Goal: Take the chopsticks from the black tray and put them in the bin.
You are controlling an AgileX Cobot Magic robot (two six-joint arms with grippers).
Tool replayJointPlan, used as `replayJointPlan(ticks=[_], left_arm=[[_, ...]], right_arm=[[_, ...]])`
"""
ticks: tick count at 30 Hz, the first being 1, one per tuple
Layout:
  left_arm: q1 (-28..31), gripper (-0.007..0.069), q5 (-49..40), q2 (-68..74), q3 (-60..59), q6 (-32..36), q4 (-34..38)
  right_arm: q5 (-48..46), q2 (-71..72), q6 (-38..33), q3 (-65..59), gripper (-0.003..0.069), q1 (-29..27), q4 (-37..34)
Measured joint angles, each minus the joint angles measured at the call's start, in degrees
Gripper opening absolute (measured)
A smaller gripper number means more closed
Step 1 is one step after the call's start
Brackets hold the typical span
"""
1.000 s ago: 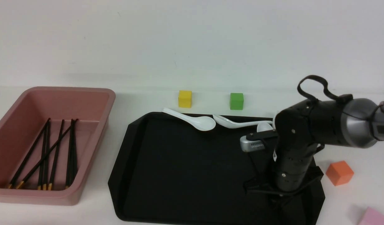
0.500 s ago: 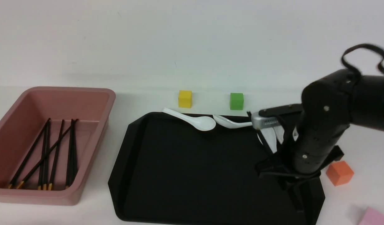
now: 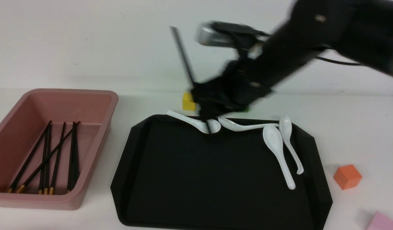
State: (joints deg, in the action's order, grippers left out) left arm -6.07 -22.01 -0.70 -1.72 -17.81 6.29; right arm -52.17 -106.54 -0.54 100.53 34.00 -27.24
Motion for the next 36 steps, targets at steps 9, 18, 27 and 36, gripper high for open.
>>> replayJointPlan(ticks=[9, 18, 27, 36], left_arm=[[0.0, 0.0238, 0.0, 0.0, 0.0, 0.0, 0.0], [0.0, 0.0238, 0.0, 0.0, 0.0, 0.0, 0.0], [0.0, 0.0239, 0.0, 0.0, 0.0, 0.0, 0.0], [0.0, 0.0239, 0.0, 0.0, 0.0, 0.0, 0.0]], right_arm=[[4.7, -26.3, -11.8, 29.6, 0.0116, 10.5, -14.7], [9.9, -36.1, -12.3, 38.5, 0.0176, 12.9, -15.6], [11.8, -37.7, -12.3, 38.7, 0.0278, 12.8, -14.3], [-7.1, -32.2, -12.4, 42.0, 0.0176, 11.1, -7.4]])
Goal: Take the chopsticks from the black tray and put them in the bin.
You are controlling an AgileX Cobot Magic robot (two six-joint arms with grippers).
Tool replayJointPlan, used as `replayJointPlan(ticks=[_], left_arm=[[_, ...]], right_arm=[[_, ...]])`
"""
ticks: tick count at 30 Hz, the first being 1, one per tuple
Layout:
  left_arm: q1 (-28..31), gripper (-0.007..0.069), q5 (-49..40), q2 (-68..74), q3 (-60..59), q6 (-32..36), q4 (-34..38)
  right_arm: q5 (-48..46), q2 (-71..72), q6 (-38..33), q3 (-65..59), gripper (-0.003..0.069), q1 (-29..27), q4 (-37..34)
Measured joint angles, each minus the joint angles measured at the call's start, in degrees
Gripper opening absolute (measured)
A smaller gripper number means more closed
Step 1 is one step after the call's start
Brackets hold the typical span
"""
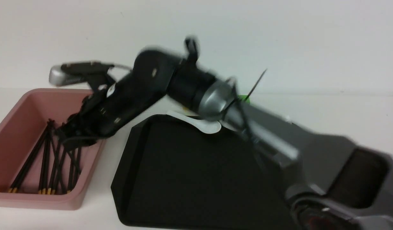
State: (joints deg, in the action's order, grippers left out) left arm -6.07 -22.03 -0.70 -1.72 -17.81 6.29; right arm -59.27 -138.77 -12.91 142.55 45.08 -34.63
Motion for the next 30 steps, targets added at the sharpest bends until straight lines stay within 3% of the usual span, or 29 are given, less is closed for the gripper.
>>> replayJointPlan(ticks=[3, 10, 16, 23, 30], left_arm=[[0.0, 0.0239, 0.0, 0.0, 0.0, 0.0, 0.0], [0.0, 0.0239, 0.0, 0.0, 0.0, 0.0, 0.1], [0.0, 0.0239, 0.0, 0.0, 0.0, 0.0, 0.1], [0.0, 0.0239, 0.0, 0.0, 0.0, 0.0, 0.1], [0.0, 0.0238, 0.0, 0.0, 0.0, 0.0, 0.1]], right_arm=[[-9.3, 3.7, 0.4, 2.5, 0.0118, -1.3, 5.0], [-12.9, 14.7, 5.5, 4.7, 0.0009, -2.7, 20.2], [-13.3, 25.7, 6.3, 4.8, 0.0, -2.7, 29.9], [-13.4, 37.2, 9.0, 2.9, 0.0001, -2.7, 36.0], [-13.5, 56.0, 13.9, -18.2, 0.0003, -2.7, 42.3]])
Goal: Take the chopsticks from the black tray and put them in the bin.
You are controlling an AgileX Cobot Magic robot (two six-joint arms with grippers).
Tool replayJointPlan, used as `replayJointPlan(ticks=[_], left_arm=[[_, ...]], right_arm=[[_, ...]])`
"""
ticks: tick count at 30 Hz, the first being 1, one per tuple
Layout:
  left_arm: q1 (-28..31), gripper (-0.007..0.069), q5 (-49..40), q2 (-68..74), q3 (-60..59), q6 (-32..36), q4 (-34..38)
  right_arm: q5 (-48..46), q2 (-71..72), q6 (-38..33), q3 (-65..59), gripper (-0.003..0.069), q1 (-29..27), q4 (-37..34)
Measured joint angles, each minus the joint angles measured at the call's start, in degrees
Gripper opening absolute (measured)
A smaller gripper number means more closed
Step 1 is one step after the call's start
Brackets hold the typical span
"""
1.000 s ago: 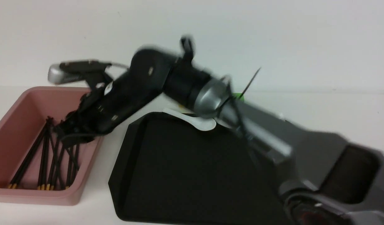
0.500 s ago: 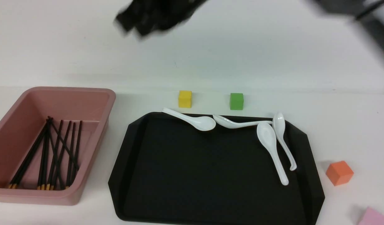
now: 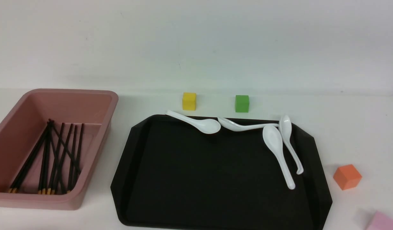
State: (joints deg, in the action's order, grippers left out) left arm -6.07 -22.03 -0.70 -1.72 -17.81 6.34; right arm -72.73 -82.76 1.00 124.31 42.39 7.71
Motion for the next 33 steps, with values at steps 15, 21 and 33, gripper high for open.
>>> replayJointPlan(ticks=[15, 21, 33], left_arm=[[0.0, 0.0238, 0.0, 0.0, 0.0, 0.0, 0.0], [0.0, 0.0238, 0.0, 0.0, 0.0, 0.0, 0.0], [0.0, 0.0238, 0.0, 0.0, 0.0, 0.0, 0.0]], right_arm=[[7.7, 43.7, 17.5, -56.4, 0.0012, 0.0, 9.4], [27.6, 54.3, 18.6, -80.5, 0.0014, 0.0, 9.4], [55.9, 54.7, 19.0, -96.7, 0.0017, 0.0, 9.7]])
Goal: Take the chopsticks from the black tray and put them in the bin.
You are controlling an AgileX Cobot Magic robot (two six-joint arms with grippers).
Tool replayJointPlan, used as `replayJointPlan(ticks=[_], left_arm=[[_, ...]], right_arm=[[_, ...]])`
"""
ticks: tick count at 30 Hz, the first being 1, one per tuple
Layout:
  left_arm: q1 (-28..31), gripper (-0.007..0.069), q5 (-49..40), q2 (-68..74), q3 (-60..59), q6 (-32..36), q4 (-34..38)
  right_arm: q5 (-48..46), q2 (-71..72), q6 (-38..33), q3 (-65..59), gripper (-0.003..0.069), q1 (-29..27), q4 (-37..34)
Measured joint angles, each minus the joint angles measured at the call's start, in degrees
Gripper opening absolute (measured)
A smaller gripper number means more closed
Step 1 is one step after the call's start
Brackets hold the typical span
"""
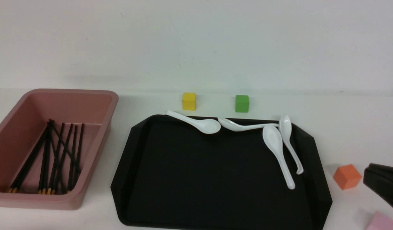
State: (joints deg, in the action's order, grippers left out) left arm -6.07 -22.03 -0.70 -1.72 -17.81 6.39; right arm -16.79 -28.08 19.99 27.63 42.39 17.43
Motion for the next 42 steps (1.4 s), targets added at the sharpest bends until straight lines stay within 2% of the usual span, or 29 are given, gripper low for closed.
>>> replayJointPlan(ticks=[29, 34, 38, 41, 42], left_arm=[[0.0, 0.0238, 0.0, 0.0, 0.0, 0.0, 0.0], [0.0, 0.0238, 0.0, 0.0, 0.0, 0.0, 0.0], [0.0, 0.0238, 0.0, 0.0, 0.0, 0.0, 0.0], [0.0, 0.0238, 0.0, 0.0, 0.0, 0.0, 0.0], [0.0, 0.0238, 0.0, 0.0, 0.0, 0.0, 0.0]], right_arm=[[0.8, 0.0, 0.0, -0.1, 0.0057, 0.0, -0.5], [0.8, 0.1, -0.7, -0.1, 0.0064, 0.0, -3.4], [0.9, 1.0, -6.2, -0.4, 0.0072, -0.5, -7.7], [1.1, 2.0, -7.9, -1.6, 0.0076, -2.9, -10.8], [1.1, 3.1, -8.3, -2.8, 0.0077, -5.7, -12.6]])
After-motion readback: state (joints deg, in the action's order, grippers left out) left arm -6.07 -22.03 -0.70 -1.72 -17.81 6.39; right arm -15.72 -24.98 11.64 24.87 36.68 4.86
